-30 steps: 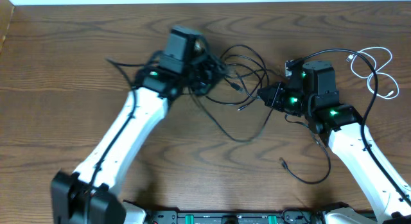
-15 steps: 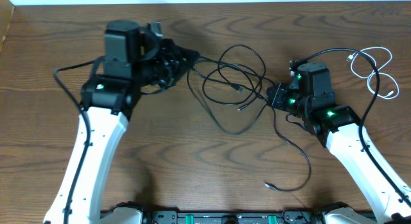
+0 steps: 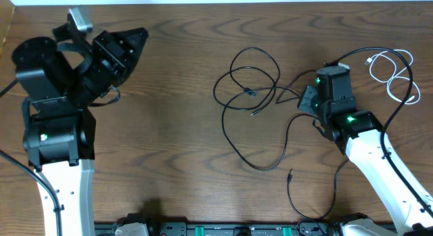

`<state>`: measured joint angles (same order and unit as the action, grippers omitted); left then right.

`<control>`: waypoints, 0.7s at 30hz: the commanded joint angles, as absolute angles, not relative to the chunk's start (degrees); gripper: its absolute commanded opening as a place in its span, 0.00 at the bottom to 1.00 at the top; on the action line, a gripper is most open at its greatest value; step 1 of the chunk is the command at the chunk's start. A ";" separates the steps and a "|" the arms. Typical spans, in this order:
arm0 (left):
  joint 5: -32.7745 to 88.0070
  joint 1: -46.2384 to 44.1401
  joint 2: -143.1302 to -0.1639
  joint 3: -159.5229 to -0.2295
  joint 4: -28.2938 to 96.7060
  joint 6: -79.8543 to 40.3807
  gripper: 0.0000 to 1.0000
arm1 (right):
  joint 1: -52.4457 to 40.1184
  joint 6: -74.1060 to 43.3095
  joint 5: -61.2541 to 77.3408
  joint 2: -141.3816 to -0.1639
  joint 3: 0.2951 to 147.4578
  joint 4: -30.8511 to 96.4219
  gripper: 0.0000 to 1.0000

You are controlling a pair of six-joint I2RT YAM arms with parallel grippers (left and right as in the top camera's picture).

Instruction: Untangle cables

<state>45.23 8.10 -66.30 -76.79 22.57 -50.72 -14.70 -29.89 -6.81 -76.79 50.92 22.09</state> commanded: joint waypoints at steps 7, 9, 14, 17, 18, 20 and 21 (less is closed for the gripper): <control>44.12 -1.93 -75.88 -77.73 39.09 -34.13 0.33 | -14.57 -28.67 17.32 -76.62 50.87 17.45 0.01; 44.12 -5.74 -78.06 -77.73 39.48 -29.06 0.42 | -14.57 -28.84 17.56 -76.62 50.87 17.32 0.01; 39.33 -16.25 -83.68 -77.73 40.32 -14.50 0.70 | -14.57 -29.28 19.70 -76.62 50.87 17.23 0.01; 38.20 -19.57 -85.97 -77.73 40.32 -13.28 0.69 | -14.57 -29.26 20.08 -76.62 50.87 17.06 0.01; 38.02 -20.14 -86.54 -77.73 40.27 -12.80 0.66 | -14.57 -29.26 20.08 -76.62 50.87 17.12 0.01; 37.87 -22.09 -88.36 -77.73 39.90 -7.79 0.59 | -14.57 -29.28 20.16 -76.62 50.87 17.85 0.01; 37.89 -22.79 -89.01 -77.71 40.34 -4.21 0.59 | -14.57 -29.28 20.38 -76.62 50.87 18.06 0.01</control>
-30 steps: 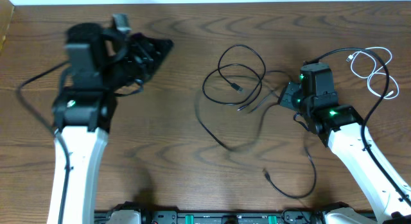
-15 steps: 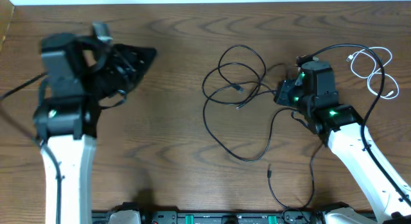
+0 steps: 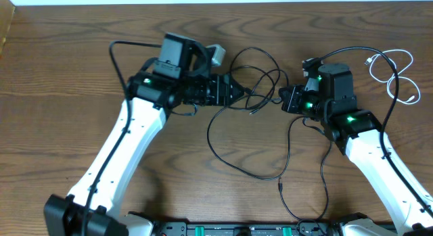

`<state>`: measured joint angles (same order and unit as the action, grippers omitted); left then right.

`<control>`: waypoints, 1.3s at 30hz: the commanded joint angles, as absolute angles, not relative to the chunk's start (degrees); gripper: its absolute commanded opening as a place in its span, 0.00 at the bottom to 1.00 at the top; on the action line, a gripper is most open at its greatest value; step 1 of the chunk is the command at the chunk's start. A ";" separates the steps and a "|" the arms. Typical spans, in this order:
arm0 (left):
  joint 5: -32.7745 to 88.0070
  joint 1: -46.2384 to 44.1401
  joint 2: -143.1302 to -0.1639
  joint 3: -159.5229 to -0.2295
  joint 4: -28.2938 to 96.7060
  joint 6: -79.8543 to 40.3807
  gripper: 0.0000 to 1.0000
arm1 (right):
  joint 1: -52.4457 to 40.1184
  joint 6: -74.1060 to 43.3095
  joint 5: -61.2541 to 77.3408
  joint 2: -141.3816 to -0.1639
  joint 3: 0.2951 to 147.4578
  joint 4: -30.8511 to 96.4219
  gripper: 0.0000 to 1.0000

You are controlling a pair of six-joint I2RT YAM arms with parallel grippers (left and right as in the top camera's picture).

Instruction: Untangle cables

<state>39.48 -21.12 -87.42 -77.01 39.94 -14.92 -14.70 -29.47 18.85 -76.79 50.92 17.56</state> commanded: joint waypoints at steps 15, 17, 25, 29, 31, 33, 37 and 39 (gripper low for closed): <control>32.01 -32.49 -102.52 -77.32 39.48 21.37 0.63 | -14.57 -29.26 26.30 -76.62 50.87 16.67 0.01; 31.03 -32.49 -103.37 -77.30 37.26 21.26 0.63 | -14.57 -29.26 26.33 -76.62 50.87 16.53 0.01; 27.57 -32.60 -106.32 -77.30 34.20 20.47 0.63 | -14.57 -29.26 26.76 -76.62 50.87 16.53 0.01; 27.55 -32.49 -107.57 -77.30 32.53 20.29 0.62 | -14.57 -29.26 26.74 -76.62 50.87 16.49 0.01; 27.55 -32.49 -107.61 -77.30 30.76 20.29 0.13 | -14.57 -29.23 26.72 -76.62 50.87 16.51 0.01; 27.55 -32.49 -107.61 -77.30 30.76 20.25 0.07 | -14.57 -29.06 26.72 -76.62 50.87 16.51 0.01; 27.55 -31.66 -104.62 -77.38 30.92 16.97 0.07 | -14.57 -27.11 23.55 -76.62 50.87 17.06 0.01; 27.55 -30.85 -101.69 -77.58 30.63 14.96 0.07 | -14.57 -27.14 21.65 -76.62 50.87 17.63 0.01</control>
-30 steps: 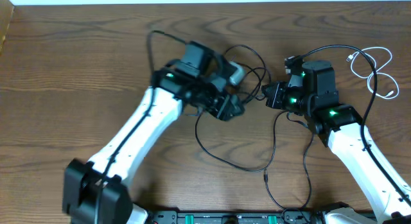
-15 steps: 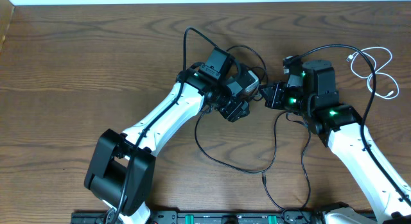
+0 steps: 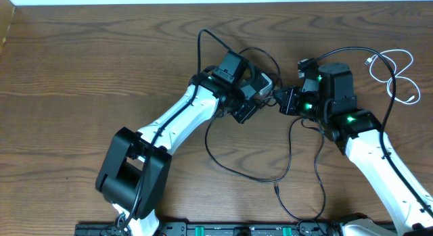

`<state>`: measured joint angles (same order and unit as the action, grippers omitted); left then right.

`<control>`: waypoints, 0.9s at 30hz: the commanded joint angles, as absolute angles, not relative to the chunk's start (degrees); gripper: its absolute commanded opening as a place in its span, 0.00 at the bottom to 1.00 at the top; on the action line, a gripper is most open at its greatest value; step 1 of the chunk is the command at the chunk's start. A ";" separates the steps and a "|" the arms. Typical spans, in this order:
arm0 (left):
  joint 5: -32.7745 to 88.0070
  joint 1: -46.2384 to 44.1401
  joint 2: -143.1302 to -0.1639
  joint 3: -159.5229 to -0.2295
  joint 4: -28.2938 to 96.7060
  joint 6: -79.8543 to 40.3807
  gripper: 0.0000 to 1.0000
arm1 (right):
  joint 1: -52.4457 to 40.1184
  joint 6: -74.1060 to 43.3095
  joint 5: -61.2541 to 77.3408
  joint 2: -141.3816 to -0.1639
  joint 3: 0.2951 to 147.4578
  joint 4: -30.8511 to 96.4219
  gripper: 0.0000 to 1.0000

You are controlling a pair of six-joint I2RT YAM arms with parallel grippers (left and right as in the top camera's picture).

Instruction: Untangle cables

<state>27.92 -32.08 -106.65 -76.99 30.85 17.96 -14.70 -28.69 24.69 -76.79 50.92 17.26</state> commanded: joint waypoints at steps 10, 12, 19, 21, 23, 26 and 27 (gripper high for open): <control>25.85 -25.26 -83.72 -77.58 26.11 1.69 0.07 | -14.57 -27.14 21.10 -76.62 50.87 17.80 0.01; 25.85 -23.49 -80.34 -77.58 24.67 -1.45 0.07 | -14.57 -27.14 21.10 -76.62 50.87 17.85 0.01; 25.82 -16.08 -68.40 -77.58 17.17 -11.86 0.07 | -14.57 -27.16 18.11 -76.62 50.87 18.85 0.01; 24.67 -14.31 -66.46 -77.58 14.94 -13.96 0.07 | -14.57 -27.16 18.09 -76.62 50.87 18.85 0.01; 20.56 -12.53 -64.60 -77.58 12.97 -16.82 0.07 | -14.57 -27.16 18.09 -76.62 50.87 18.85 0.01; 15.99 -10.26 -62.65 -77.58 9.91 -20.60 0.07 | -14.57 -27.16 17.85 -76.62 50.87 18.87 0.01; 15.33 -9.67 -62.26 -77.58 8.75 -21.43 0.07 | -14.57 -27.16 17.56 -76.64 50.87 18.90 0.01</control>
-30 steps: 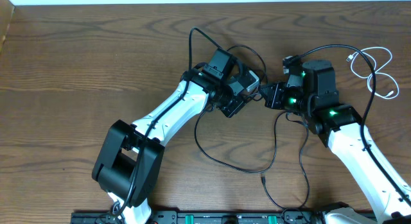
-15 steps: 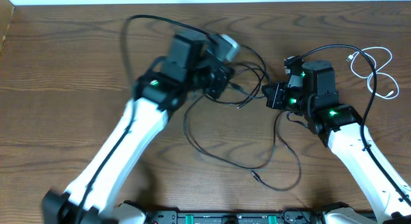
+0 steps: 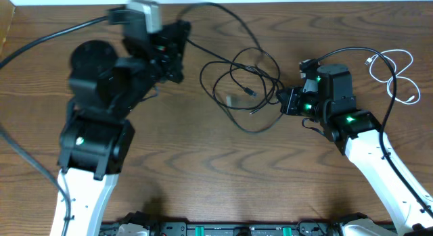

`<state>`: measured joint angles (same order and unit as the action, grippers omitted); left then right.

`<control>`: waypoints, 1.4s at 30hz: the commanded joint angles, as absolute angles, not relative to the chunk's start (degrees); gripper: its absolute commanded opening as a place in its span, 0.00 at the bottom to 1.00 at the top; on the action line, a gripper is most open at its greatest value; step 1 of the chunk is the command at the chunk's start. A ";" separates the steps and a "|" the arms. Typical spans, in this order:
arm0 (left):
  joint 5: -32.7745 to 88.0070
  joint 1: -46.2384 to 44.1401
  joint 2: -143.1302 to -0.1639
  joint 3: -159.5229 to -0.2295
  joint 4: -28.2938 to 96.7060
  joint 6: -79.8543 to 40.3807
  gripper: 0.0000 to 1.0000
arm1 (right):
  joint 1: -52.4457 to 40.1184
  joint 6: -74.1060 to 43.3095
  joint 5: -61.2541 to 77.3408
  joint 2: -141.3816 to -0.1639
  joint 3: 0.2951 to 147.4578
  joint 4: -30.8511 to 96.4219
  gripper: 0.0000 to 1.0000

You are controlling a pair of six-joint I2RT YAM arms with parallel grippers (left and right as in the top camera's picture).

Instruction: Untangle cables

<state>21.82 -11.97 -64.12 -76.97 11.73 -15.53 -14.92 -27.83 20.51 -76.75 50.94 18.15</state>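
A black cable [image 3: 238, 94] lies in tangled loops at the table's middle. One strand rises from the loops in an arc toward the far edge and comes down to my left gripper [image 3: 177, 52]. That gripper is lifted high at the left and shut on the strand. My right gripper [image 3: 281, 100] sits low at the right edge of the tangle, shut on the black cable there. A plug end [image 3: 250, 92] shows inside the loops.
A white cable [image 3: 396, 74] lies coiled at the far right, behind the right arm. A second black lead [image 3: 358, 52] curves from the right arm's wrist toward it. The left arm's own supply cable [image 3: 47, 40] hangs at the far left.
My left gripper was low in the tangle beside the right gripper; now it is raised at the left with a strand in it. The long tail near the front edge is gone, drawn up into shorter loops.
First my left arm was folded back at the far left and the right gripper was at the cable's right side. Then both grippers met at the tangle. Now the left holds a strand up and away while the right stays at the tangle.
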 commanded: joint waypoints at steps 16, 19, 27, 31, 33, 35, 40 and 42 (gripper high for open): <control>6.59 1.78 -61.23 -77.58 -9.28 -36.16 0.08 | -14.46 -27.16 5.78 -83.11 50.87 18.90 0.01; 6.59 3.25 -61.28 -77.58 -9.10 -36.32 0.08 | -13.47 -28.08 6.02 -86.39 50.87 18.11 0.01; 6.61 7.55 -61.32 -77.58 -8.47 -36.32 0.08 | -6.81 -28.62 13.67 -89.73 50.87 18.24 0.01; 6.57 8.86 -61.34 -77.58 -6.48 -36.29 0.08 | -2.17 -24.82 30.46 -89.73 50.87 16.58 0.01; 6.59 9.32 -61.36 -77.58 -5.50 -36.32 0.08 | -0.19 -24.12 34.37 -89.73 50.87 16.56 0.01; 6.68 9.30 -61.36 -77.58 -4.67 -36.32 0.08 | 1.74 -24.10 33.82 -89.76 50.87 17.58 0.01; 7.05 9.30 -61.45 -77.58 0.73 -36.32 0.08 | 4.75 -24.10 32.86 -89.73 50.87 19.94 0.01; 7.05 9.30 -61.98 -77.58 4.84 -36.29 0.08 | 4.47 -22.83 36.73 -89.69 50.89 19.62 0.01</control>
